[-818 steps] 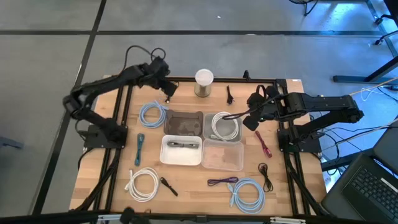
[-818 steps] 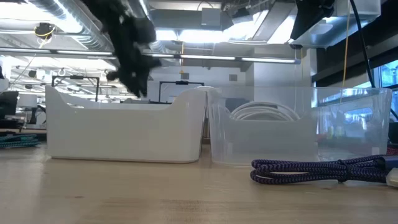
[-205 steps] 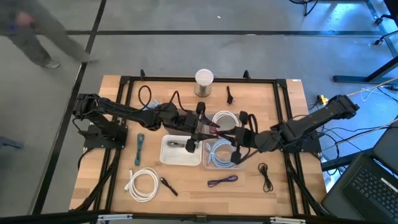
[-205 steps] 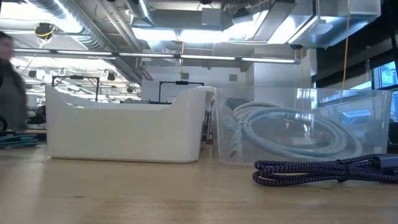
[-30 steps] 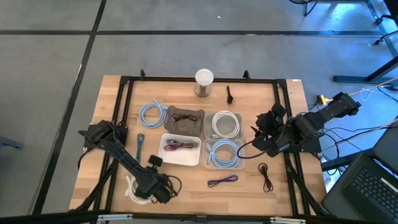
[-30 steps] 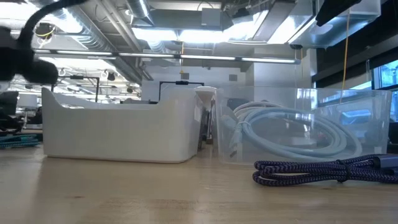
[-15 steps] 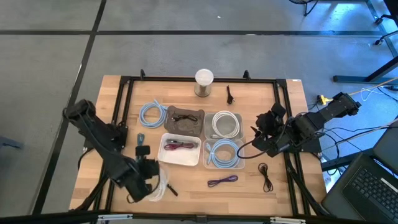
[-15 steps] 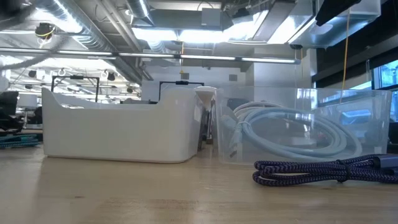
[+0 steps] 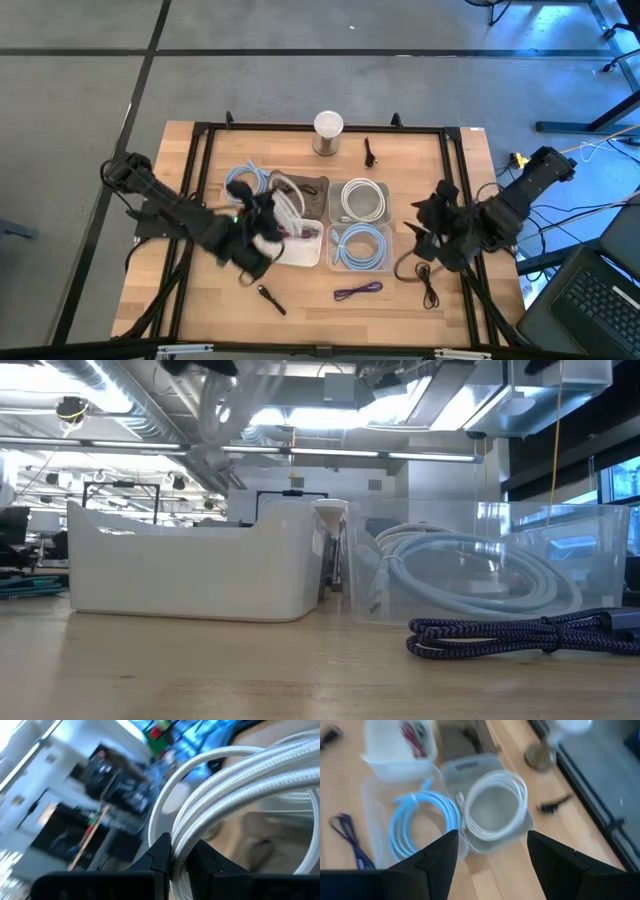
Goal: Pick & Place USB Port
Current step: Put the white usb cable into the gray bin
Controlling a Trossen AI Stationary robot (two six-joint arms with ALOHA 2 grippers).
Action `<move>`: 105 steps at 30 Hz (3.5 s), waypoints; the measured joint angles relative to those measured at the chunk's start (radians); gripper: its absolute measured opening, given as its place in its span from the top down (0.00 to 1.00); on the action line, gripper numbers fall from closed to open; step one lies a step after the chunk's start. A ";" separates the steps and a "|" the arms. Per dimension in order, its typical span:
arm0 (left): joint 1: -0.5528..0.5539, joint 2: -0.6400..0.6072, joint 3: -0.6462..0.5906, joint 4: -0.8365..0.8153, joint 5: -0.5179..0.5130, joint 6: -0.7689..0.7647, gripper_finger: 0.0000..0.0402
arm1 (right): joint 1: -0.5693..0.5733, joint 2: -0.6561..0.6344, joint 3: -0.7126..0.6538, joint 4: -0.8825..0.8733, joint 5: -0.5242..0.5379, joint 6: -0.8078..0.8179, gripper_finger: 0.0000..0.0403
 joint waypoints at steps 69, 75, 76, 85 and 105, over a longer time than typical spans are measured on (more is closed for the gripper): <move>0.730 0.118 0.000 1.576 1.672 0.818 0.92 | -0.361 0.162 0.000 0.839 -0.207 -0.843 0.40; 0.733 0.118 0.000 1.593 1.695 0.820 0.92 | -0.362 0.176 0.000 0.899 -0.209 -0.894 0.40; 0.733 0.118 0.000 1.593 1.695 0.820 0.92 | -0.365 0.181 0.000 0.910 -0.215 -0.901 0.40; 0.733 0.118 0.000 1.581 1.696 0.823 0.92 | -0.422 0.228 0.000 0.959 -0.256 -0.934 0.40; 0.734 0.118 0.000 1.541 1.678 0.821 0.91 | -0.437 0.231 0.000 0.918 -0.150 -0.923 0.98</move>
